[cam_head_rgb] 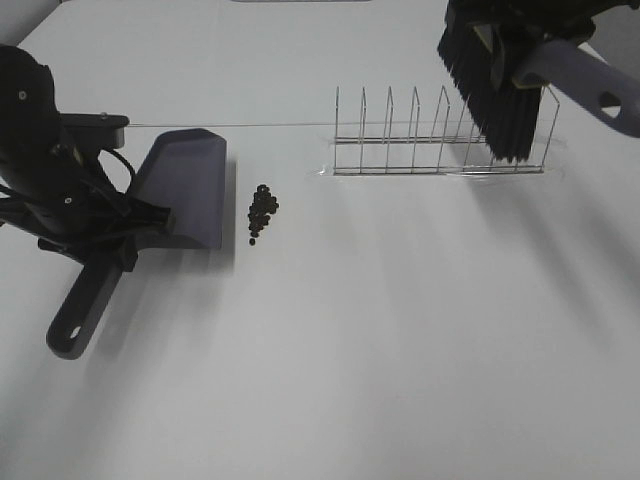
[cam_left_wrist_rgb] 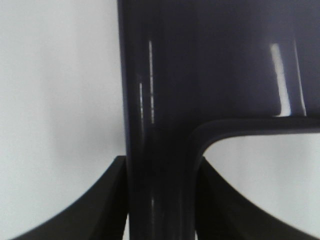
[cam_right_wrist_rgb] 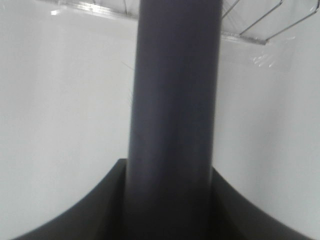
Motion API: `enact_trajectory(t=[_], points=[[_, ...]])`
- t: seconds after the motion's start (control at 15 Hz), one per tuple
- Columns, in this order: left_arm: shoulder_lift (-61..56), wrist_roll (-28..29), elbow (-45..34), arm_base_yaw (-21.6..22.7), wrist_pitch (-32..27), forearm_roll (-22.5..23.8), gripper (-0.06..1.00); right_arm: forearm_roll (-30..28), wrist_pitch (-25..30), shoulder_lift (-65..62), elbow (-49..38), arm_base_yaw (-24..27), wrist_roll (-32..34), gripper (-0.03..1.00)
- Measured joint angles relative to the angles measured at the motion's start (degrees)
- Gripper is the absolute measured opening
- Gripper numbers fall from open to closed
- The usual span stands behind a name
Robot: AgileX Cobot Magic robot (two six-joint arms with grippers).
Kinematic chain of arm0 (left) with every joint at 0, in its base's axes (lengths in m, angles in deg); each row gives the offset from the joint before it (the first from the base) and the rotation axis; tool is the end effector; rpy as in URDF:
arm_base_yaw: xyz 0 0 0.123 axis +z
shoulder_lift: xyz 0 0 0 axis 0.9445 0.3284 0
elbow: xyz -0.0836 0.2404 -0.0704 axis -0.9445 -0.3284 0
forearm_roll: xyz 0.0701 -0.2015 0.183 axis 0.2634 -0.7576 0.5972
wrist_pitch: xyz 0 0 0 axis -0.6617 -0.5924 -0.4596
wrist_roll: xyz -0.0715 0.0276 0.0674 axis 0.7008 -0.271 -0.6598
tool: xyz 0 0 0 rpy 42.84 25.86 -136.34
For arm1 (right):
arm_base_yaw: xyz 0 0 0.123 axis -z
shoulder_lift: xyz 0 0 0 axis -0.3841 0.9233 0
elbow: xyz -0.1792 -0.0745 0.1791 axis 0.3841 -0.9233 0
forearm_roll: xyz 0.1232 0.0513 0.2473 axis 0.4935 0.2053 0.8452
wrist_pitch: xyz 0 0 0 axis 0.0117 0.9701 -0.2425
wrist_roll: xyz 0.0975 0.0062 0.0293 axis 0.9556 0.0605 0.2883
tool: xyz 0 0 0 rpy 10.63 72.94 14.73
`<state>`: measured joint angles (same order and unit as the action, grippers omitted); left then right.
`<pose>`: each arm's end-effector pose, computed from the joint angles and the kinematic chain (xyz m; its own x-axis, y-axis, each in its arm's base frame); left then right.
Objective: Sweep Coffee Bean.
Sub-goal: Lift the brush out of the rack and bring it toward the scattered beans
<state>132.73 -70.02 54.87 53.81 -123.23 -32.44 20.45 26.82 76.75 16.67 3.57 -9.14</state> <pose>0.3562 -0.1064 0.0892 -0.9651 0.0131 -0.2616 0.0269 0.9984 -0.0490 0.4208 0.1336 0.2639 -0.9287 -0.2003 -0.3121 -0.1889 0.9797 -0.0668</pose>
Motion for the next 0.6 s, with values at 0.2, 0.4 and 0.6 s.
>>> enact_trajectory(t=[0.2, 0.4, 0.6], points=[[2.4, 0.0, -0.1, 0.0, -0.8, 0.0, 0.36, -6.5, 0.0, -0.4, -8.9, -6.8, 5.8, 0.35], [5.7, 0.0, -0.1, 0.0, 0.6, -0.1, 0.36, -7.4, -1.6, 2.5, -11.7, -11.4, 10.1, 0.35], [7.5, 0.2, 0.2, 0.0, 1.7, -1.4, 0.36, -7.3, -4.1, 7.2, -11.7, -12.7, 11.0, 0.35]])
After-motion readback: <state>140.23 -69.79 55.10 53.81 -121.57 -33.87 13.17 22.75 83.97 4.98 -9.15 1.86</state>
